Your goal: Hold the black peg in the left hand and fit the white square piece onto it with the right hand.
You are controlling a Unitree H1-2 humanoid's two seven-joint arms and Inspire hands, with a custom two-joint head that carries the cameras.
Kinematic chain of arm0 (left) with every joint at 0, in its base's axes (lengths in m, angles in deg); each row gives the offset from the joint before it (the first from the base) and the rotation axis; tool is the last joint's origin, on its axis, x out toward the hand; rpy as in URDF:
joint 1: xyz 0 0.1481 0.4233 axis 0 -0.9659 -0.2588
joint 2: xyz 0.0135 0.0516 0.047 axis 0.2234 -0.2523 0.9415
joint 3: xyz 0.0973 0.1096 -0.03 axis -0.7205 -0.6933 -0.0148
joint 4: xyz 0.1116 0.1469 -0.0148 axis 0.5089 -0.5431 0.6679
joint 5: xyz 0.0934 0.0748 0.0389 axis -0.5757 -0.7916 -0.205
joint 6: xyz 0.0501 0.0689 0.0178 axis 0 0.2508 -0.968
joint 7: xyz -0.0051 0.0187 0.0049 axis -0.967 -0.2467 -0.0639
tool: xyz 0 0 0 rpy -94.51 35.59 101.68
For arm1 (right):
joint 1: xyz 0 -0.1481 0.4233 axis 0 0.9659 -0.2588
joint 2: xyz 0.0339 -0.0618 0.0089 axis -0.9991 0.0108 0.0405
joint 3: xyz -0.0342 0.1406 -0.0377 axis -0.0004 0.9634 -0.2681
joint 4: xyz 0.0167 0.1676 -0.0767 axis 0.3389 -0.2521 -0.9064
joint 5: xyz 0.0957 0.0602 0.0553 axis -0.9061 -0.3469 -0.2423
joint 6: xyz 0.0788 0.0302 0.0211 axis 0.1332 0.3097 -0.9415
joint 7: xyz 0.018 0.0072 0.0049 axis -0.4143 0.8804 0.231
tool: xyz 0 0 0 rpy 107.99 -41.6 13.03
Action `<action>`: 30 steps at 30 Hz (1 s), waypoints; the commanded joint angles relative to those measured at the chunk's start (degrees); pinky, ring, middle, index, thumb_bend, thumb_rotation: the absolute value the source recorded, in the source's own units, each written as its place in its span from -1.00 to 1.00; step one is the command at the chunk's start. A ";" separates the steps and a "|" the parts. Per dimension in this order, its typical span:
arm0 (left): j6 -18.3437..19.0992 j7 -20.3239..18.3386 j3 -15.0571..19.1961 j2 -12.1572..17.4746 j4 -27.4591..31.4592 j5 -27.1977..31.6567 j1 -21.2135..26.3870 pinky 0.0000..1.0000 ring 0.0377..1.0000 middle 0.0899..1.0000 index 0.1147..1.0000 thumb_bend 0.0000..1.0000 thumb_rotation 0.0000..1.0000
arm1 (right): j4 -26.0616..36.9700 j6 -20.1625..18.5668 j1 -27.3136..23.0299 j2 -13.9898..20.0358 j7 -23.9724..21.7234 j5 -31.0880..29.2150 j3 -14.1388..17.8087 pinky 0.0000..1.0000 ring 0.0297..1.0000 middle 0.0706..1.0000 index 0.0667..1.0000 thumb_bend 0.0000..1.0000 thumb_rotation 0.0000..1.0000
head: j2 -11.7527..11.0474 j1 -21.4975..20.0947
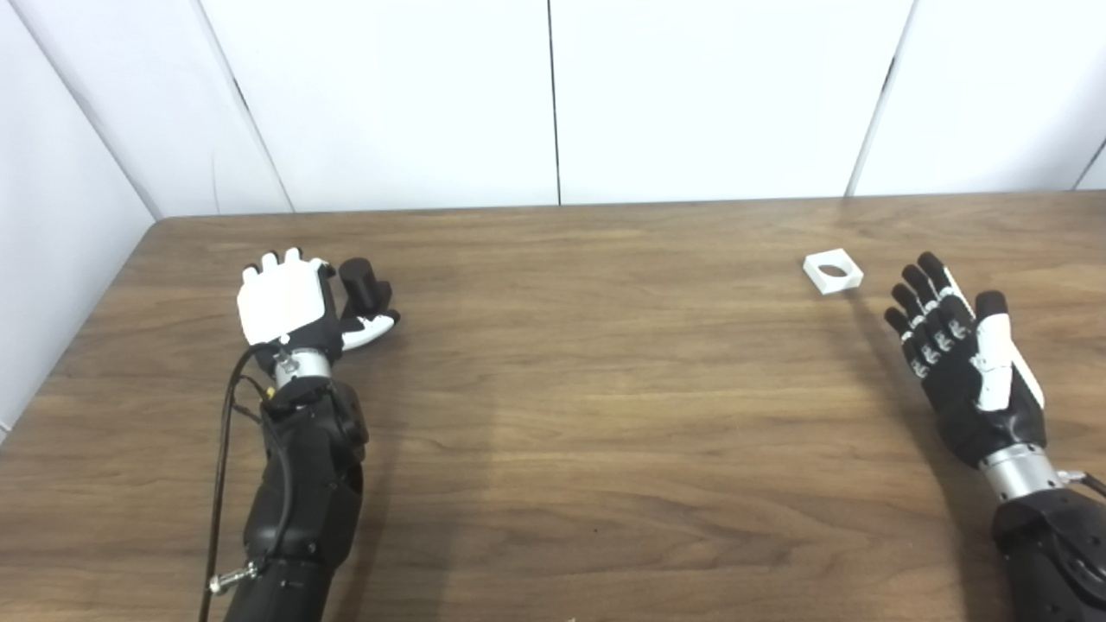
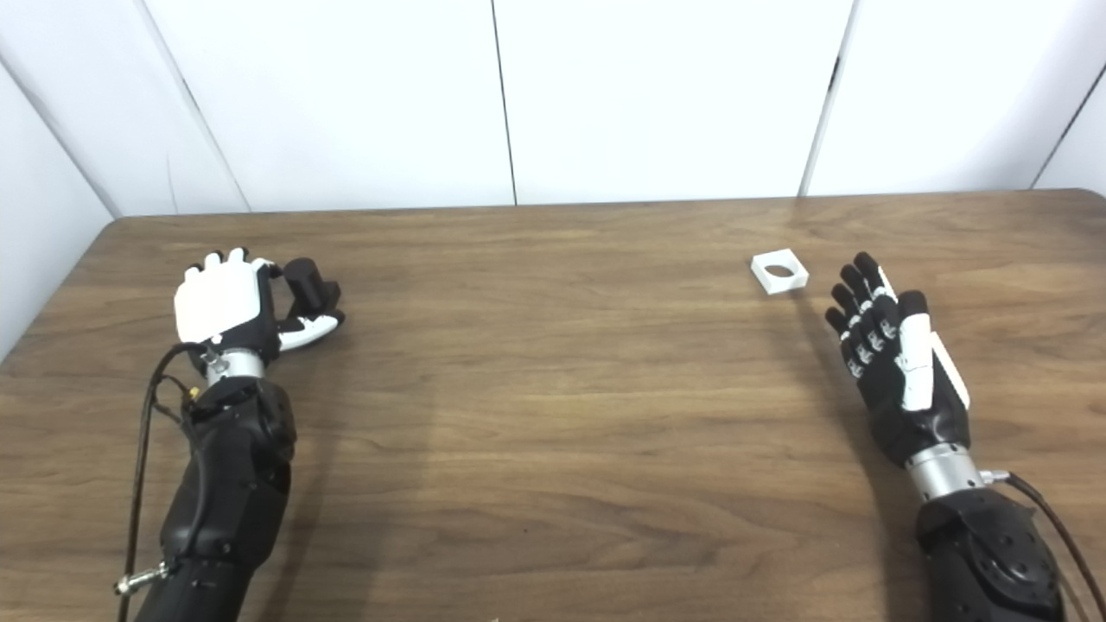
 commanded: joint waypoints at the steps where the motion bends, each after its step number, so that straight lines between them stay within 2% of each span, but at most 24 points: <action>1: 0.11 -0.11 0.70 1.18 0.08 -2.09 3.32 1.00 1.00 0.91 0.47 0.57 0.16 | -4.99 1.60 4.41 -2.02 -0.67 -0.76 -0.46 1.00 1.00 1.00 1.00 0.27 1.00 | 0.08 0.07; 12: 0.11 -1.34 0.55 0.68 -1.05 -2.77 3.66 1.00 1.00 0.88 0.42 0.54 0.15 | -4.33 1.10 4.77 -1.62 -0.48 -0.69 -0.35 1.00 1.00 1.00 1.00 0.29 1.00 | 0.49 0.10; 22: 0.11 -4.49 1.68 -0.25 -0.98 -4.35 3.82 0.98 0.99 0.82 0.37 0.52 0.08 | -3.87 0.45 4.84 -1.25 -0.59 -0.60 -0.62 1.00 1.00 1.00 1.00 0.25 1.00 | 0.64 0.18; 30: 0.11 -4.20 2.00 -0.47 -1.53 -4.11 3.87 1.00 1.00 0.83 0.38 0.54 0.02 | -3.92 0.13 4.71 -1.01 -0.66 -0.38 -0.93 1.00 1.00 1.00 1.00 0.30 1.00 | 0.64 0.22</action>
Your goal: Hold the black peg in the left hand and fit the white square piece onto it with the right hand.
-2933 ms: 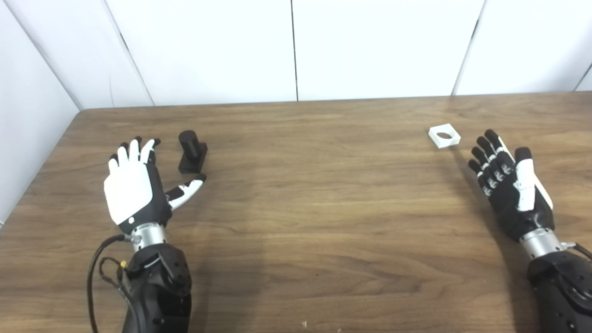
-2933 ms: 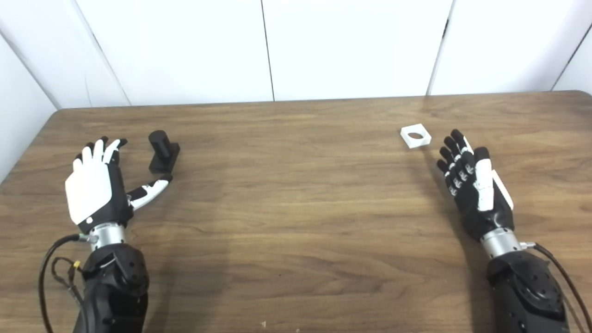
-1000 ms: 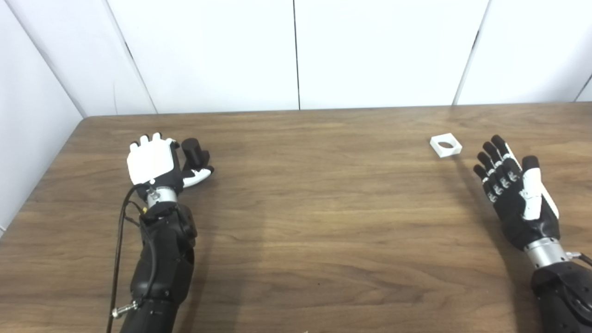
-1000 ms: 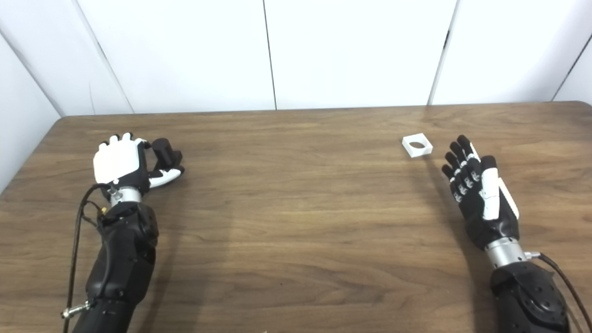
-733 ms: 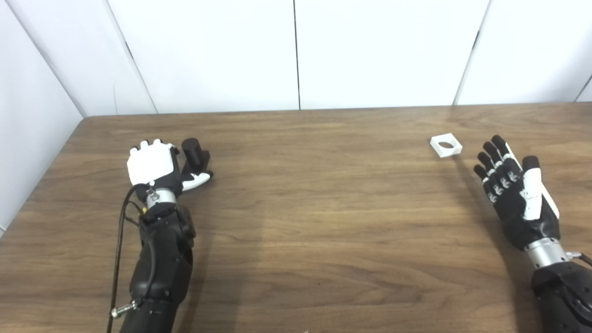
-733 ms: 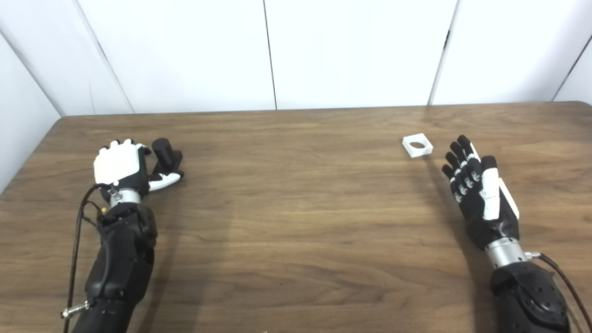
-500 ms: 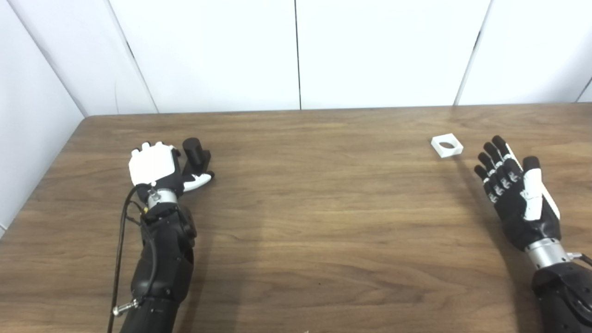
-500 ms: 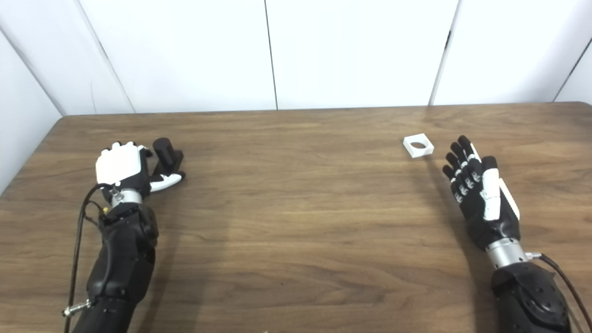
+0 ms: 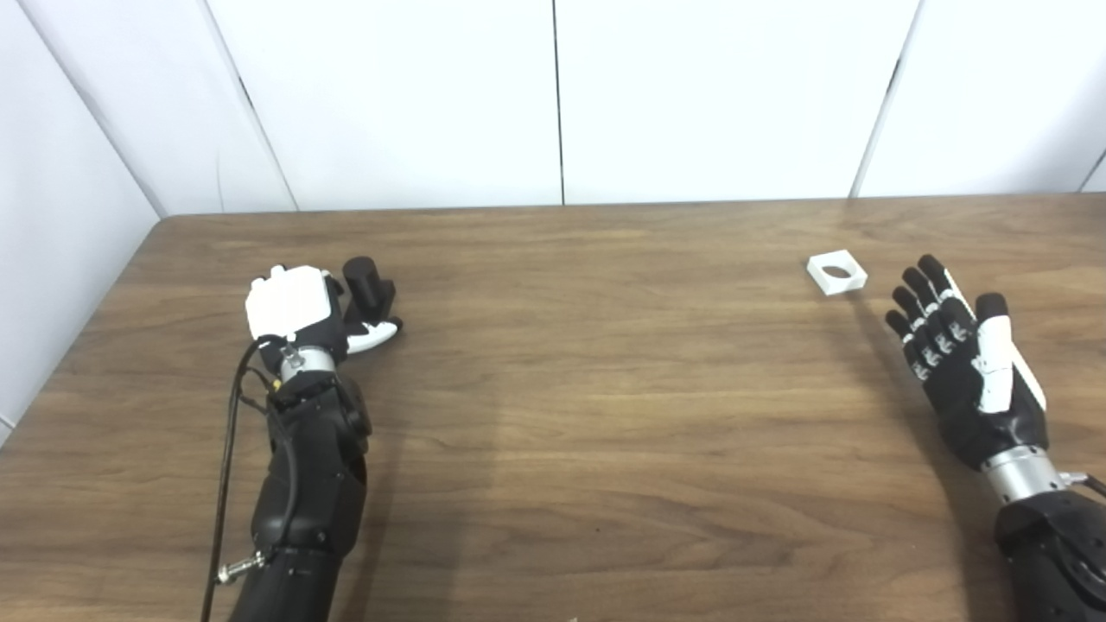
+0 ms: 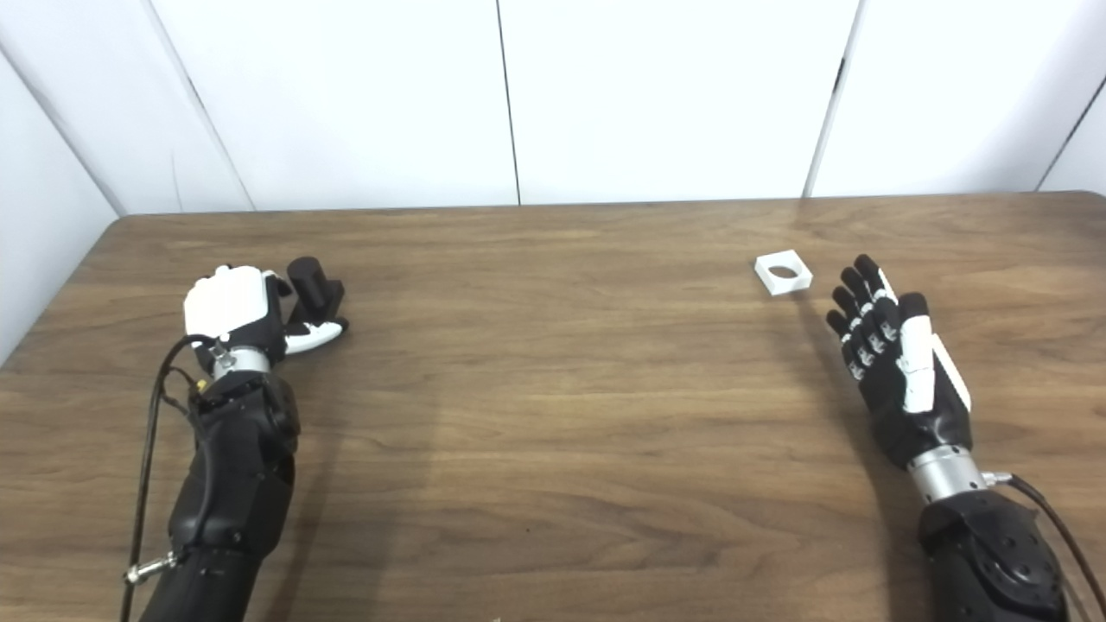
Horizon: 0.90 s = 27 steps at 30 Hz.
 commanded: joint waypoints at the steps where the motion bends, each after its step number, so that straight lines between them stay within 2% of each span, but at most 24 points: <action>1: 0.16 0.89 0.03 0.77 0.17 -0.51 2.37 1.00 1.00 0.83 0.37 0.55 0.02 | -4.00 0.39 4.43 -1.41 -0.68 -0.40 -0.74 1.00 1.00 1.00 1.00 0.31 1.00 | -0.02 -0.09; 16: 0.16 3.75 0.08 0.36 -2.88 0.97 3.25 1.00 1.00 0.82 0.33 0.52 -0.04 | -3.84 0.06 4.36 -1.65 -0.57 -0.86 -0.58 1.00 1.00 1.00 1.00 0.29 1.00 | -0.10 -0.15; 24: 0.16 5.13 -0.10 0.49 -3.74 2.37 3.44 1.00 1.00 0.81 0.20 0.52 -0.18 | -3.52 0.05 4.52 -1.71 -0.45 -0.71 -0.66 1.00 1.00 1.00 1.00 0.27 1.00 | -0.02 -0.09; 27: 0.16 5.31 -0.21 0.58 -3.71 2.72 3.33 1.00 1.00 0.79 0.11 0.50 -0.31 | -3.86 0.16 4.61 -1.53 -0.46 -0.49 -0.67 1.00 1.00 1.00 1.00 0.29 1.00 | 0.01 -0.11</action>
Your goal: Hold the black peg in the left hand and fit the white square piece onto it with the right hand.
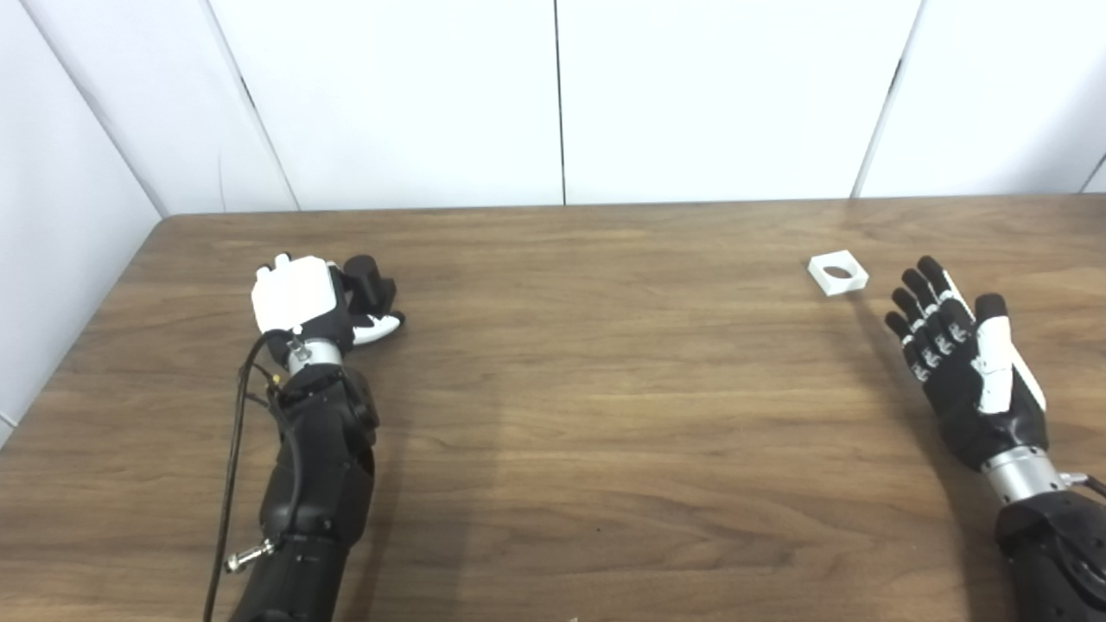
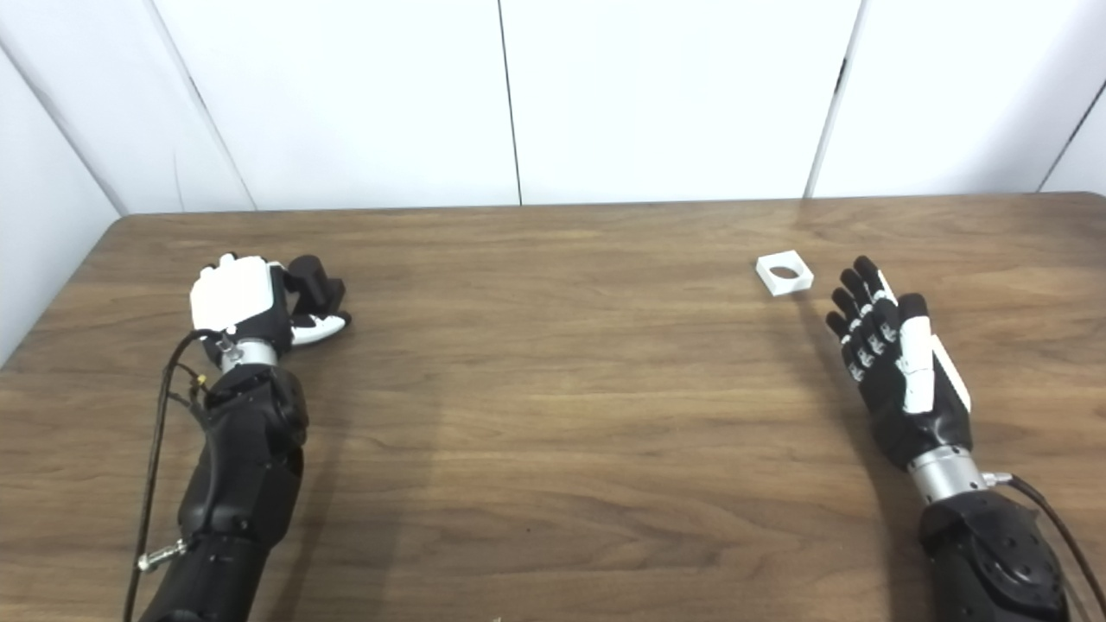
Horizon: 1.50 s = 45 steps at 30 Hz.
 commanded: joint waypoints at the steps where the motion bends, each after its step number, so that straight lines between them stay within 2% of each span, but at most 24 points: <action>1: 0.45 0.31 -0.22 1.08 -0.26 0.23 1.49 1.00 1.00 0.79 0.08 0.49 -0.35 | -3.98 0.46 4.58 -1.64 -0.39 -0.40 -0.60 1.00 1.00 1.00 1.00 0.30 1.00 | 0.03 0.11; 9: 0.45 1.08 -1.31 1.74 0.98 2.12 0.88 1.00 1.00 0.77 -0.05 0.48 -0.63 | -4.08 0.70 4.77 -1.72 -0.38 -0.69 -0.31 1.00 1.00 1.00 1.00 0.29 1.00 | 0.14 0.14; 10: 0.45 1.05 -1.34 1.77 1.08 2.17 0.83 1.00 1.00 0.77 -0.13 0.15 -0.80 | -4.09 0.69 4.75 -1.76 -0.34 -0.75 -0.26 1.00 1.00 1.00 1.00 0.29 1.00 | 0.14 0.14; 11: 0.45 1.13 -1.37 1.74 1.36 2.51 0.72 1.00 1.00 0.77 -0.13 0.15 -0.80 | -4.07 0.62 4.76 -1.71 -0.45 -0.88 -0.25 1.00 1.00 1.00 1.00 0.29 1.00 | 0.18 0.15; 12: 0.45 1.23 -1.41 1.74 1.55 2.78 0.64 1.00 1.00 0.77 -0.15 0.07 -0.85 | -4.04 0.57 4.77 -1.67 -0.54 -0.97 -0.25 1.00 1.00 1.00 1.00 0.29 1.00 | 0.18 0.15; 31: 0.44 3.12 -2.51 1.96 2.29 7.15 -0.31 1.00 1.00 0.77 -0.17 0.05 -0.89 | -3.46 0.08 4.85 -1.39 -0.34 -1.23 -0.10 1.00 1.00 1.00 1.00 0.27 1.00 | 0.33 0.10; 39: 0.36 5.74 -5.42 2.21 4.44 11.63 -1.59 0.99 0.98 0.73 -0.17 0.05 -0.88 | -3.19 0.09 4.85 -1.43 -0.26 -1.13 -0.18 1.00 1.00 1.00 1.00 0.26 1.00 | 0.42 0.00; 45: 0.41 4.25 -7.04 1.58 8.76 12.46 -3.54 0.98 0.98 0.75 -0.16 0.05 -0.88 | -3.16 -0.09 4.66 -1.66 0.04 -0.97 -0.27 1.00 1.00 1.00 1.00 0.28 1.00 | 0.44 -0.16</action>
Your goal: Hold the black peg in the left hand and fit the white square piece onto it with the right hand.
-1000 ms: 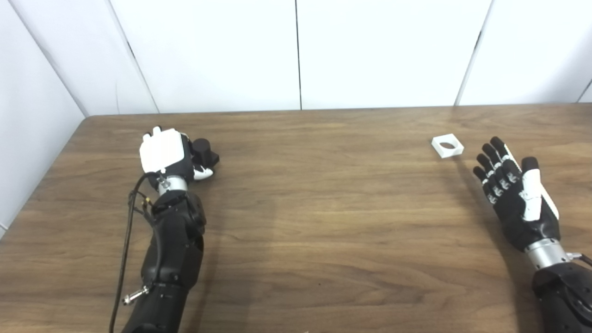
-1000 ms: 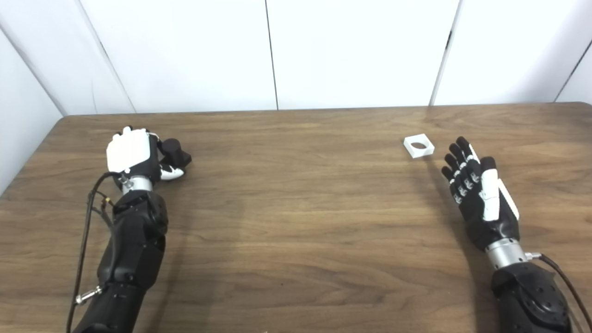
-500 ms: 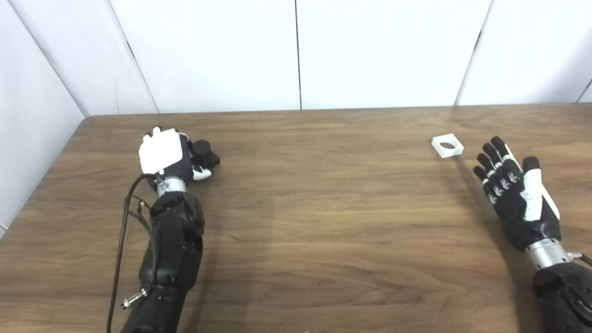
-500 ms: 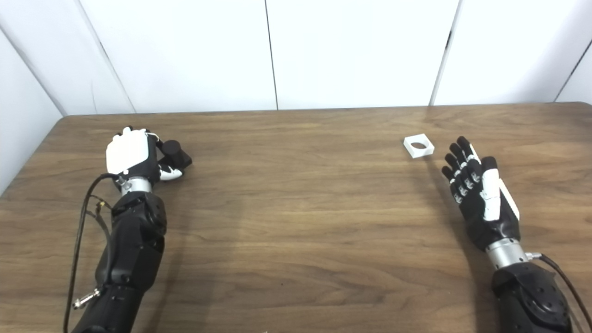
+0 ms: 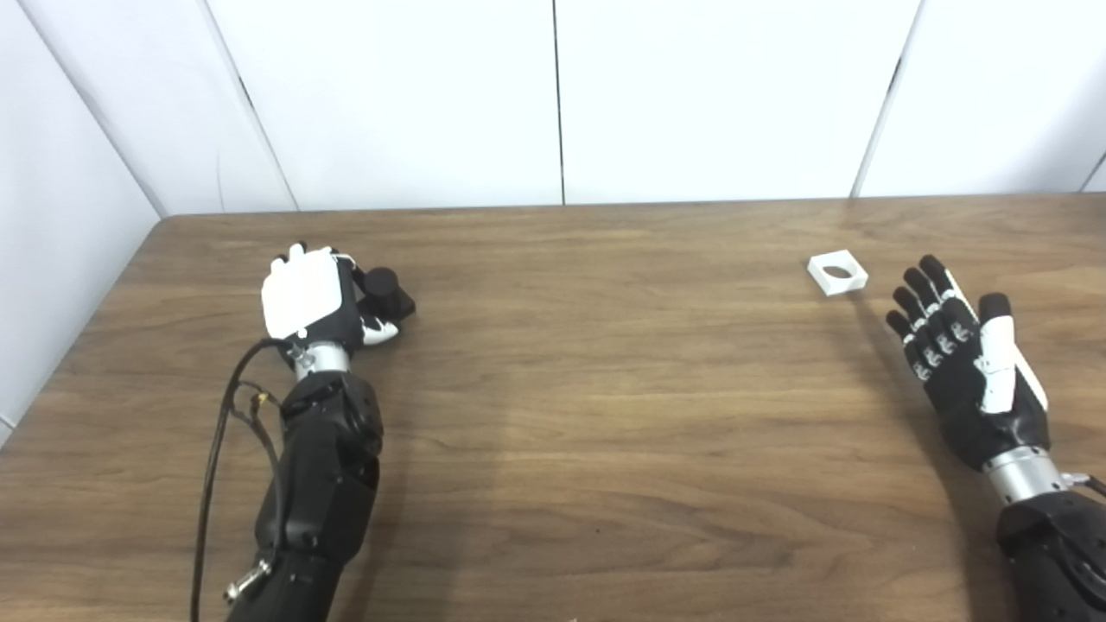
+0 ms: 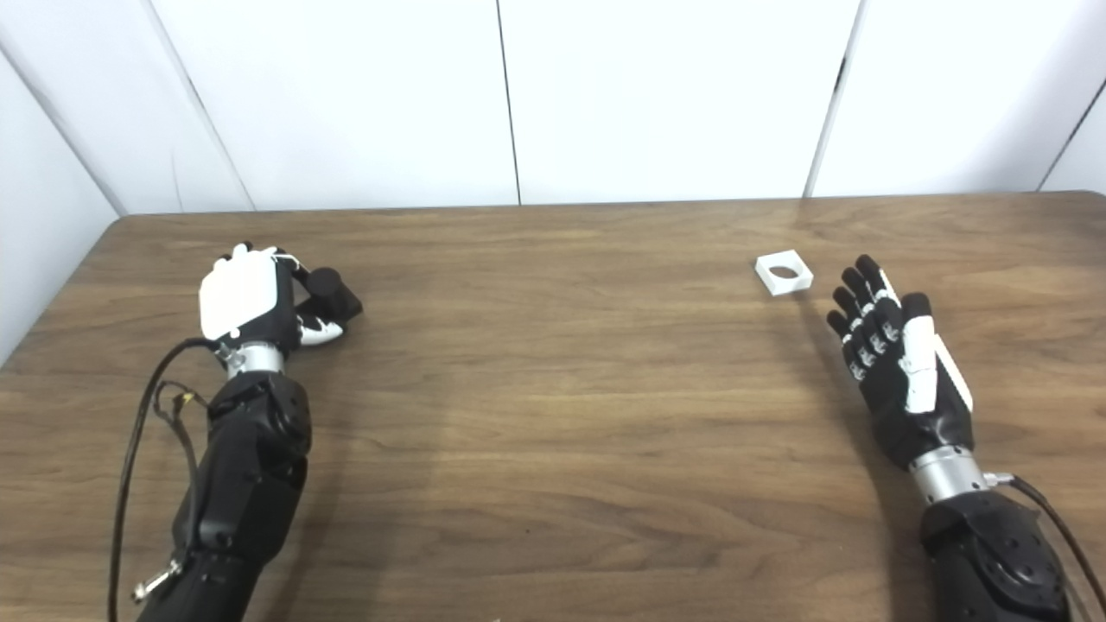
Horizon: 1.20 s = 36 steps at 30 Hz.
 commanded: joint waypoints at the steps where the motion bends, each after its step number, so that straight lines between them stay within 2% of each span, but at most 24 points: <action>1: 0.46 -1.29 -1.00 -0.20 2.13 0.18 -0.12 0.97 0.98 0.75 -0.15 0.05 -0.88 | -3.55 0.18 4.39 -1.70 -0.12 -0.31 -0.57 1.00 1.00 1.00 1.00 0.28 1.00 | 0.03 -0.11; 14: 0.41 -4.02 -4.48 -1.76 10.86 1.09 -4.49 0.92 0.97 0.75 -0.15 0.05 -0.88 | -3.05 -0.17 4.18 -2.30 -0.26 -0.63 -0.89 1.00 1.00 1.00 1.00 0.24 1.00 | 0.19 -1.05; 18: -0.58 -3.60 -6.13 -1.60 13.14 1.88 -5.95 0.90 0.96 0.74 -0.15 0.05 -0.88 | -2.95 -0.20 4.23 -2.67 -0.03 -0.48 -1.06 1.00 1.00 1.00 1.00 0.23 1.00 | -0.18 -1.92; 24: -0.30 -4.90 -9.54 -1.31 16.93 -0.20 -7.87 0.91 0.94 0.73 -0.15 0.05 -0.87 | -2.63 -0.57 4.49 -3.21 -0.04 -0.50 -1.45 1.00 1.00 1.00 1.00 0.23 1.00 | -0.10 -2.26; 36: -0.63 -10.59 -14.66 -3.11 24.12 -1.24 -10.57 0.93 0.98 0.78 -0.15 0.04 -0.86 | -2.60 -0.87 4.55 -3.85 -0.17 -0.43 -2.03 1.00 1.00 1.00 1.00 0.20 1.00 | 0.08 -2.77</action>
